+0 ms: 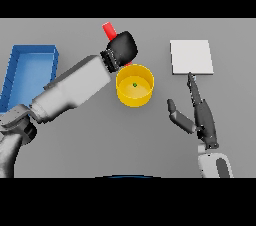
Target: Pick up the red beaker and tilt it to pour out 1 green nut into yellow bowl. Pick up the yellow bowl and place it on the metallic measuring scale.
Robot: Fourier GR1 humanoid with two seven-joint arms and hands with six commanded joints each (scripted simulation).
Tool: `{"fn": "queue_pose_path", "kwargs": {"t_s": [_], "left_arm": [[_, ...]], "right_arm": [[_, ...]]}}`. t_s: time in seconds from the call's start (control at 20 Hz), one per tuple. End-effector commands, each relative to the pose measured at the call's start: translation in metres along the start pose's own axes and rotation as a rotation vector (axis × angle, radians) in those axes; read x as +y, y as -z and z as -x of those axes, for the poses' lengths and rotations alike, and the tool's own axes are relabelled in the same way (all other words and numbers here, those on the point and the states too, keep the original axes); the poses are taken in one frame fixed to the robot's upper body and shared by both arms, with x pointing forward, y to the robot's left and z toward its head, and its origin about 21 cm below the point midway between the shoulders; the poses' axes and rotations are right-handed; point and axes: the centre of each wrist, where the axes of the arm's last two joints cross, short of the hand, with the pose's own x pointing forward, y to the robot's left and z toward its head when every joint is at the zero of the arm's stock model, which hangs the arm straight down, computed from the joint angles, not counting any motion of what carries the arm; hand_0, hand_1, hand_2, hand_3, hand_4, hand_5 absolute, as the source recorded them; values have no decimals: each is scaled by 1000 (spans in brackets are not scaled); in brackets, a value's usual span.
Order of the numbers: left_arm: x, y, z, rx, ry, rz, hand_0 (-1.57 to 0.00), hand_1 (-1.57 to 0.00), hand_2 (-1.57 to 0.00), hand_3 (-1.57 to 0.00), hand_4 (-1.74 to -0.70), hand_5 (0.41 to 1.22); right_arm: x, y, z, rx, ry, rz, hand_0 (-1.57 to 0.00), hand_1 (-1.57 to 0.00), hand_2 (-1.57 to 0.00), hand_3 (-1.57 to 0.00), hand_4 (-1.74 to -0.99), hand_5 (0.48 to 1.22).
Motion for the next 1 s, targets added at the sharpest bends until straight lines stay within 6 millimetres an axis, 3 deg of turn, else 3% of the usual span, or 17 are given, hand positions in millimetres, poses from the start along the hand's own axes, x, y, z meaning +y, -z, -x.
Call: {"fn": "queue_pose_path", "kwargs": {"t_s": [0.0, 0.2, 0.55, 0.65, 0.85, 0.95], "left_arm": [[2, 1, -5, -3, 42, -7, -1571, -1571, -1571, -1571, -1737, 1221], [11, 4, -10, -30, 175, 8, -1571, -1571, -1571, -1571, -1734, 1221], [38, 12, -20, -59, 397, 64, -1571, -1571, -1571, -1571, -1728, 1221], [40, 12, -10, -58, 418, 78, -1571, -1571, -1571, -1571, -1728, 1221], [65, 9, 27, 7, 386, 23, -1571, -1571, -1571, -1571, -1725, 1221], [75, 2, 59, 58, 317, 5, -1571, -1571, -1571, -1571, -1728, 1221]], "right_arm": [[0, 0, 1, 4, -3, 3, 1, 1, 1, 1, -1055, 691], [4, 2, -1, -4, -26, 10, 1, 1, 1, 1, -1082, 677], [4, 4, -1, -24, -37, 11, 1, 1, 1, 1, -1047, 681], [6, 2, -1, -14, -44, 4, 1, 1, 1, 1, -1035, 685], [7, 3, -2, -20, -56, 7, 1, 1, 1, 1, -1030, 683], [10, 6, -1, -7, -65, 10, 1, 1, 1, 1, -1023, 682]]}}
